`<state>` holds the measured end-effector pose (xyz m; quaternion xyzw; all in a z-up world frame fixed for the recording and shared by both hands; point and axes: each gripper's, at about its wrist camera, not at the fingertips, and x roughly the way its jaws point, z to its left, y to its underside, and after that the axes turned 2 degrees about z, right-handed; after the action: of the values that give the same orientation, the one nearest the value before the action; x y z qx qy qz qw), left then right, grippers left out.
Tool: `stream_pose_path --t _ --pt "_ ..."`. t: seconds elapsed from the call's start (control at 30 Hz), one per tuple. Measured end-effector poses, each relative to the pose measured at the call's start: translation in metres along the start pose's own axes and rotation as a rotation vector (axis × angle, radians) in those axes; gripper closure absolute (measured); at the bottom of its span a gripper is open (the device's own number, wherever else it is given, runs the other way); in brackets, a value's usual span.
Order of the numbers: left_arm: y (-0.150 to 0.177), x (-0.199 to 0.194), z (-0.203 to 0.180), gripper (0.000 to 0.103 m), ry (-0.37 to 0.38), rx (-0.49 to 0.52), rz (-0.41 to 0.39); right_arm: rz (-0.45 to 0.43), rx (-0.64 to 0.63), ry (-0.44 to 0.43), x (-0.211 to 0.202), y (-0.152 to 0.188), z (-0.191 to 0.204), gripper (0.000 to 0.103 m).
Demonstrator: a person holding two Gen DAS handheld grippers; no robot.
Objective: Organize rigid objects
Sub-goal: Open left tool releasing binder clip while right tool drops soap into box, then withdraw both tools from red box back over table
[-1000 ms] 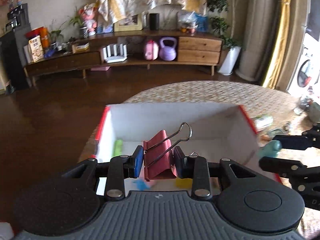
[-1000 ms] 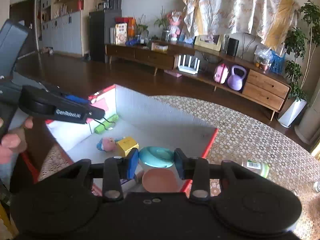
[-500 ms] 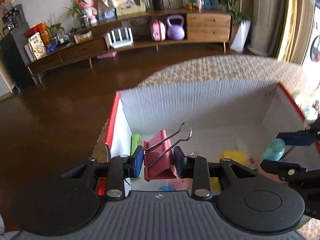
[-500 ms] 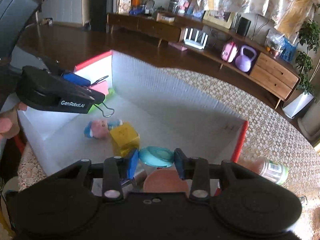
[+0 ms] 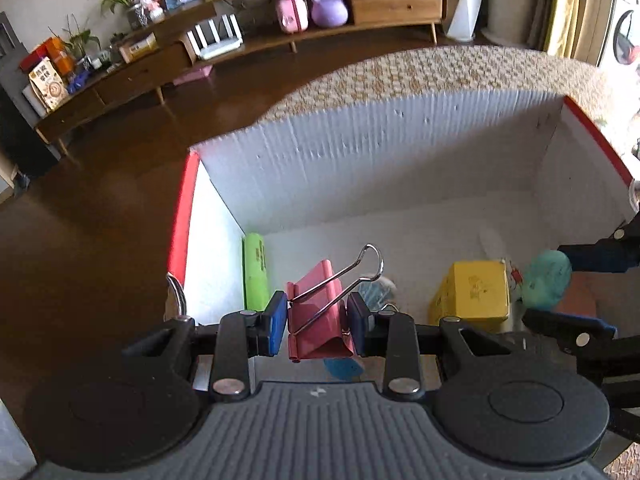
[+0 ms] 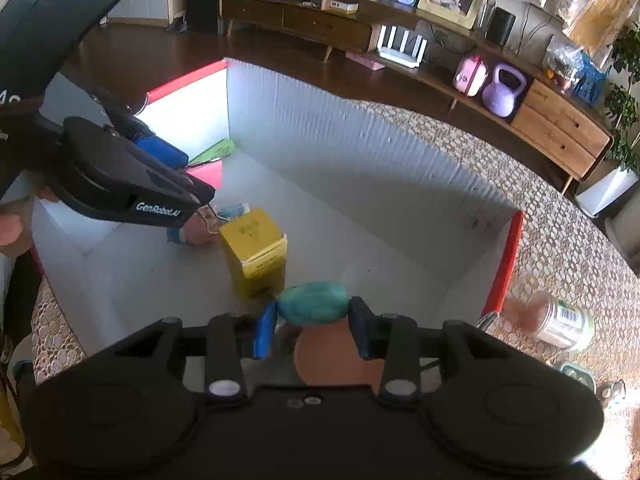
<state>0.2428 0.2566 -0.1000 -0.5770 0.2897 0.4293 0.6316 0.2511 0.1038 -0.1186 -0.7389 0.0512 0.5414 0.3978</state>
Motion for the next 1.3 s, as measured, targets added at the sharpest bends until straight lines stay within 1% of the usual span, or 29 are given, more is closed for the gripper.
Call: stream_pose_path --t 0.13,0.23,0.33,0.4,0.47,0.5,0.57,0.77,1.03,1.23,1.27,1.3 --pt "0.0 0.003 0.001 0.071 0.029 -0.004 0.042 -0.005 0.002 0.003 -0.002 0.002 -0.001 0.064" --pt "0.002 0.002 0.003 0.071 0.033 -0.014 0.046 -0.016 0.007 0.0 -0.006 0.004 -0.001 0.064" --pt "0.003 -0.003 0.004 0.069 0.027 -0.022 0.029 -0.018 0.012 -0.009 -0.01 0.006 -0.001 0.064" --pt "0.004 -0.007 0.004 0.063 0.036 -0.035 0.015 -0.02 0.013 -0.014 -0.013 0.008 -0.002 0.064" --pt "0.003 -0.01 0.003 0.06 0.036 -0.048 0.003 -0.03 0.021 -0.015 -0.016 0.011 -0.002 0.064" --pt "0.003 -0.012 0.002 0.055 0.036 -0.051 -0.003 -0.035 0.028 -0.02 -0.019 0.012 -0.002 0.064" --pt "0.005 -0.018 0.001 0.051 0.048 -0.059 -0.022 -0.05 0.045 -0.028 -0.024 0.013 -0.003 0.064" --pt "0.013 -0.043 -0.004 0.051 0.046 -0.062 -0.083 -0.105 0.094 -0.058 -0.049 0.021 -0.009 0.063" --pt "0.027 -0.084 -0.017 0.051 0.024 -0.064 -0.17 -0.179 0.16 -0.091 -0.087 0.036 -0.018 0.061" --pt "0.035 -0.123 -0.032 0.05 0.004 -0.055 -0.253 -0.241 0.196 -0.107 -0.116 0.051 -0.022 0.056" --pt "0.037 -0.129 -0.036 0.05 0.003 -0.048 -0.266 -0.251 0.201 -0.112 -0.12 0.053 -0.023 0.054" --pt "0.038 -0.134 -0.04 0.044 0.0 -0.046 -0.276 -0.267 0.209 -0.113 -0.126 0.057 -0.024 0.051"
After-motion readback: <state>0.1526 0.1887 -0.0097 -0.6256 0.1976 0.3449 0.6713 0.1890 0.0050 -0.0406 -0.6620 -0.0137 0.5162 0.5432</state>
